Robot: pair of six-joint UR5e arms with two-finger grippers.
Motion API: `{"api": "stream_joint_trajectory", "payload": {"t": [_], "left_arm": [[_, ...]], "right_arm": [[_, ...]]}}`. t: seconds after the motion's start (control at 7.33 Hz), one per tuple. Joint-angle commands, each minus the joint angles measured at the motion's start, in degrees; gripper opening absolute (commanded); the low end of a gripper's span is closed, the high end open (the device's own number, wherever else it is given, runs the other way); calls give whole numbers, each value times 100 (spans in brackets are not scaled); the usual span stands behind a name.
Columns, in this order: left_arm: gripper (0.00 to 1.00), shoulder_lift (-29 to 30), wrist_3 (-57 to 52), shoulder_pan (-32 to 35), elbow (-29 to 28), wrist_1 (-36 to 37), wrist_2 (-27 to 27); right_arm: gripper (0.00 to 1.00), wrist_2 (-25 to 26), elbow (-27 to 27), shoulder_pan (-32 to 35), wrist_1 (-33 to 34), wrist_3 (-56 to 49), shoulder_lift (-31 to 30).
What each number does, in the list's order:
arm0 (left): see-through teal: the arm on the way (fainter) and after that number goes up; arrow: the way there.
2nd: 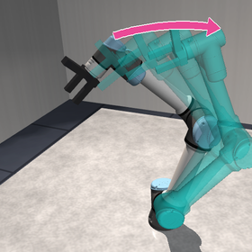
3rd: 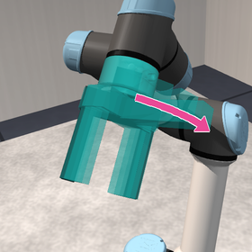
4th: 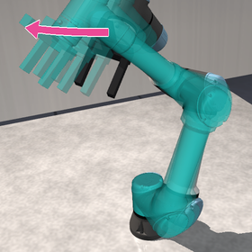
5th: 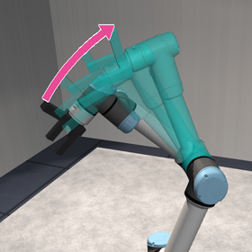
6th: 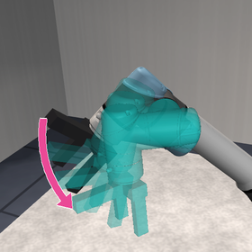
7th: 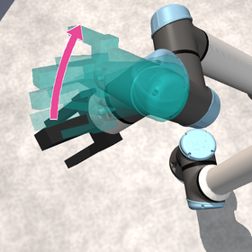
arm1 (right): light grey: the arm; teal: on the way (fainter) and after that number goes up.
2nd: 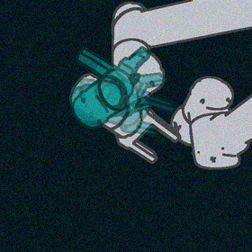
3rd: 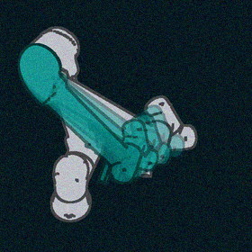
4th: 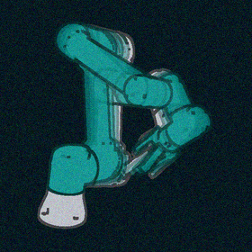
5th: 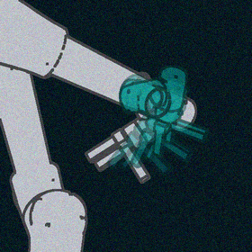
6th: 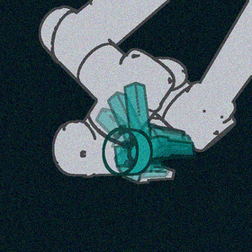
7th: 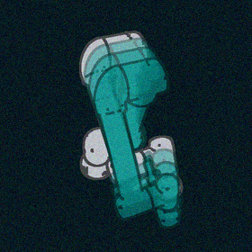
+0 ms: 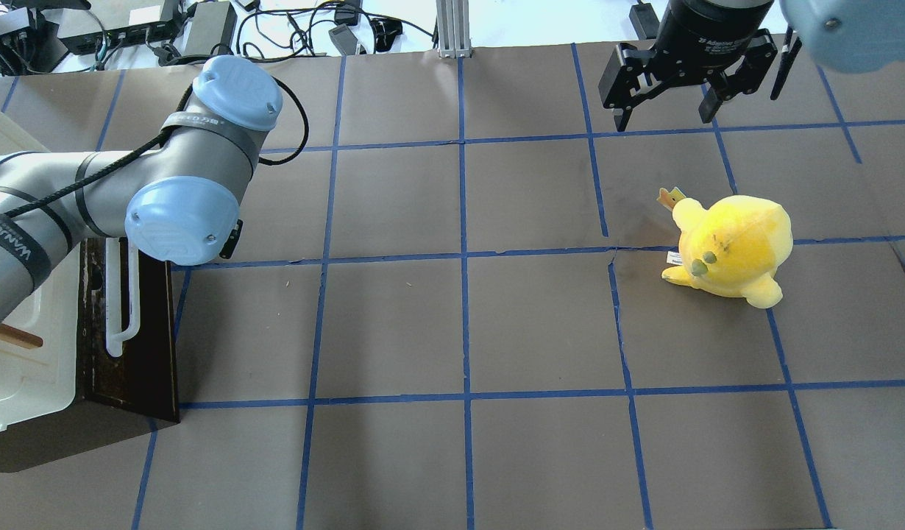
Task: Pull drawer sideways
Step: 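Move the left gripper down to the white drawer handle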
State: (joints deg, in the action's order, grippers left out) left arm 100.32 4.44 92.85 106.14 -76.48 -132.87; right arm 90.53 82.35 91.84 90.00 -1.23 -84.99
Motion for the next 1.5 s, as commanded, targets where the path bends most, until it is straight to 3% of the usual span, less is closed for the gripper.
{"api": "stream_joint_trajectory", "payload": {"t": [0.0,0.27,1.36], "left_arm": [[100,277,13,136,143,10,-938],[100,462,22,137,546,10,-1458],[100,1068,257,128,592,98,-2445]], "right_arm": [[100,0,0,0,0,0,0],[100,0,0,0,0,0,0],[100,0,0,0,0,0,0]]}}
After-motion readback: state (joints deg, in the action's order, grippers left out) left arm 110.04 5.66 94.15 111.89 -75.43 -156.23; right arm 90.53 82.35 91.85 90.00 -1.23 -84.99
